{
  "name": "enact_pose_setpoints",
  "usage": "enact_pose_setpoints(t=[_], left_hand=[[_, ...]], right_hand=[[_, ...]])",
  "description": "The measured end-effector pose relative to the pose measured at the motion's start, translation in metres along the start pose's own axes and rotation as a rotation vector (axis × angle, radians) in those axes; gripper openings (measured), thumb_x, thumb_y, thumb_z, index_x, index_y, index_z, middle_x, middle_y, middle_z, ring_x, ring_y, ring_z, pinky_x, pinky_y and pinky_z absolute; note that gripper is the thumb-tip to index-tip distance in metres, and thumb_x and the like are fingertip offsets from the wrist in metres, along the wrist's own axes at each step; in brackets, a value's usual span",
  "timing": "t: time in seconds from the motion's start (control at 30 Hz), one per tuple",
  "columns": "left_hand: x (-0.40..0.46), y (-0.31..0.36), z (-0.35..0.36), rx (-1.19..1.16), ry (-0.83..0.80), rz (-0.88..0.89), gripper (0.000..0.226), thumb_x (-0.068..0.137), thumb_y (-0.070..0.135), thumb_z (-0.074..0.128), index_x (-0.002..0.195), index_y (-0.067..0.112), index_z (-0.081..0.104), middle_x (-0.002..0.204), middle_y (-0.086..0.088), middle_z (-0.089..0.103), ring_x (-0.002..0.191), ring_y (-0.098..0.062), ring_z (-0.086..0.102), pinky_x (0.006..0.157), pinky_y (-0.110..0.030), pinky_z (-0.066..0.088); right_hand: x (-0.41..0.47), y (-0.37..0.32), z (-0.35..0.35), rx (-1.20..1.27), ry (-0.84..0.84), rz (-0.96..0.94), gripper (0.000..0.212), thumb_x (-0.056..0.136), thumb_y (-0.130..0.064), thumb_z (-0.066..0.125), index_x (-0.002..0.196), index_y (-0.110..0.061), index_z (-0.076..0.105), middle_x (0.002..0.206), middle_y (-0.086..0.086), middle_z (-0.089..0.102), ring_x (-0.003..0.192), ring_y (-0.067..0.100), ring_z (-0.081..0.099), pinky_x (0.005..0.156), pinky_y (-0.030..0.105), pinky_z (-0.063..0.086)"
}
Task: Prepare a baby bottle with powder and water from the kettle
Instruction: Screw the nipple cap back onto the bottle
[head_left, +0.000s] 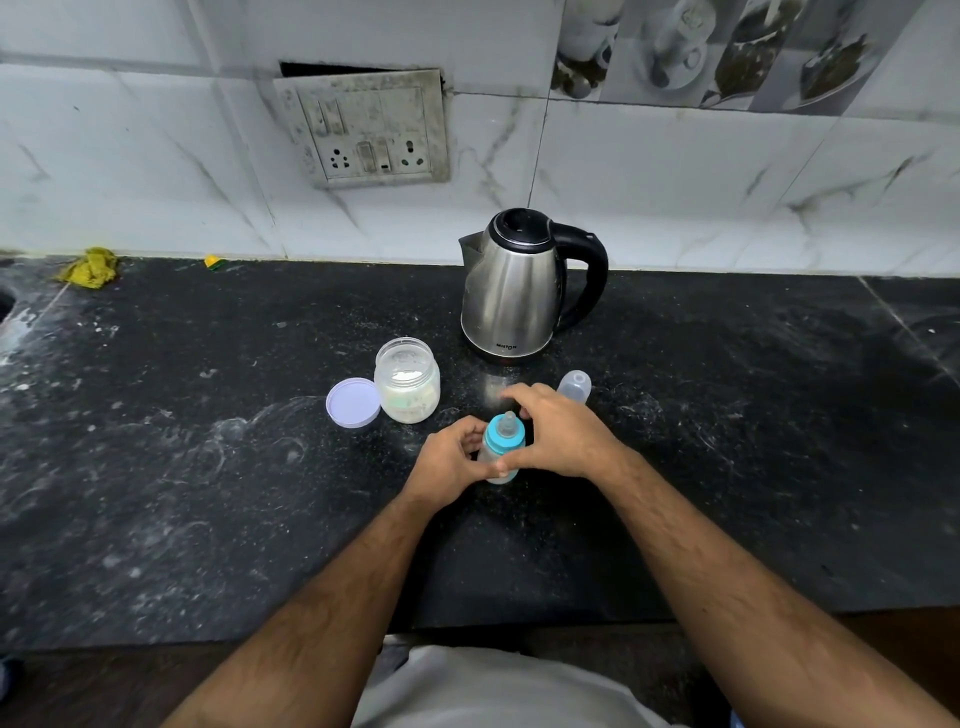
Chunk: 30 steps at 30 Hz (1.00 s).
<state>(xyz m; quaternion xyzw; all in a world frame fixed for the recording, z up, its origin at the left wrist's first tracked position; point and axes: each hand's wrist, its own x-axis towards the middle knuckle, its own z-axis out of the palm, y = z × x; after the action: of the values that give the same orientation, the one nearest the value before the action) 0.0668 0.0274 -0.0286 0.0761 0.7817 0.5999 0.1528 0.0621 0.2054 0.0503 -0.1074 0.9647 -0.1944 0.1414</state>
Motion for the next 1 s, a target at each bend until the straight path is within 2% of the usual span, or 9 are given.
enact_pose_setpoints(t=[0.07,0.13,0.27,0.47,0.57,0.73,0.83,0.93,1.0], left_hand=[[-0.0007,0.0005,0.0003,-0.013,0.002,-0.005,0.050,0.067,0.005,0.088,0.111,0.009,0.065,0.109,-0.001,0.073,0.104,-0.012,0.069,0.098,-0.026,0.051],[-0.0012,0.0000,0.0004,-0.028,0.007,-0.004,0.050,0.066,0.003,0.088,0.111,0.008,0.065,0.109,-0.003,0.073,0.104,-0.013,0.069,0.096,-0.024,0.051],[-0.0010,0.0006,0.0005,-0.033,0.002,-0.003,0.048,0.066,0.004,0.088,0.109,0.010,0.066,0.107,-0.001,0.074,0.101,-0.010,0.070,0.093,-0.021,0.052],[-0.0004,0.0006,0.0012,-0.039,0.011,-0.007,0.049,0.067,0.002,0.088,0.110,0.006,0.066,0.108,-0.005,0.074,0.103,-0.015,0.070,0.094,-0.021,0.052],[0.0003,-0.0009,0.0017,-0.044,0.012,-0.005,0.047,0.066,0.000,0.087,0.107,0.009,0.066,0.105,-0.004,0.074,0.099,-0.012,0.070,0.091,-0.020,0.052],[0.0004,-0.0031,0.0018,-0.036,0.011,0.000,0.047,0.065,0.004,0.089,0.105,0.014,0.067,0.103,0.000,0.075,0.099,-0.013,0.070,0.091,-0.022,0.053],[0.0013,-0.0035,0.0007,-0.026,-0.006,0.003,0.047,0.065,0.006,0.089,0.104,0.017,0.066,0.104,0.003,0.075,0.100,-0.010,0.070,0.092,-0.023,0.052],[0.0021,-0.0033,-0.0008,0.027,-0.012,0.004,0.046,0.066,0.011,0.089,0.106,0.020,0.067,0.105,0.006,0.073,0.102,-0.009,0.068,0.096,-0.028,0.050],[0.0023,-0.0036,-0.0006,0.020,-0.016,0.002,0.046,0.067,0.011,0.088,0.106,0.020,0.066,0.107,0.004,0.073,0.105,-0.013,0.067,0.099,-0.033,0.050]], right_hand=[[0.0005,0.0010,-0.0028,0.072,-0.044,-0.051,0.073,0.073,-0.032,0.080,0.138,-0.035,0.047,0.115,-0.011,0.047,0.104,0.009,0.054,0.087,0.034,0.052],[0.0011,0.0007,-0.0031,0.061,-0.016,-0.061,0.052,0.075,-0.026,0.078,0.123,-0.033,0.059,0.108,-0.013,0.050,0.096,0.007,0.055,0.079,0.028,0.051],[0.0022,-0.0033,-0.0002,-0.079,0.081,0.002,0.043,0.067,-0.051,0.079,0.094,-0.031,0.052,0.097,-0.013,0.056,0.083,0.007,0.054,0.057,0.021,0.033],[0.0029,0.0003,-0.0047,0.050,-0.064,-0.061,0.071,0.072,-0.036,0.083,0.136,-0.033,0.051,0.116,-0.013,0.049,0.107,0.008,0.054,0.091,0.033,0.049],[0.0053,0.0027,-0.0041,0.096,-0.014,-0.071,0.046,0.071,-0.028,0.084,0.114,-0.031,0.067,0.097,-0.016,0.052,0.092,0.003,0.053,0.083,0.028,0.047],[0.0063,0.0009,0.0008,0.066,0.065,-0.053,0.038,0.064,-0.035,0.086,0.094,-0.029,0.063,0.084,-0.019,0.047,0.078,0.002,0.050,0.068,0.022,0.038],[0.0047,0.0028,-0.0005,0.024,0.032,-0.078,0.046,0.069,-0.038,0.083,0.108,-0.033,0.060,0.091,-0.021,0.047,0.086,0.001,0.052,0.068,0.021,0.039],[0.0059,0.0047,-0.0047,0.049,-0.054,-0.123,0.069,0.075,-0.034,0.081,0.137,-0.035,0.051,0.107,-0.019,0.044,0.100,0.001,0.049,0.086,0.025,0.046],[0.0087,0.0051,-0.0056,0.074,-0.080,-0.123,0.062,0.076,-0.031,0.081,0.134,-0.033,0.057,0.102,-0.015,0.048,0.097,0.004,0.051,0.090,0.029,0.048]])
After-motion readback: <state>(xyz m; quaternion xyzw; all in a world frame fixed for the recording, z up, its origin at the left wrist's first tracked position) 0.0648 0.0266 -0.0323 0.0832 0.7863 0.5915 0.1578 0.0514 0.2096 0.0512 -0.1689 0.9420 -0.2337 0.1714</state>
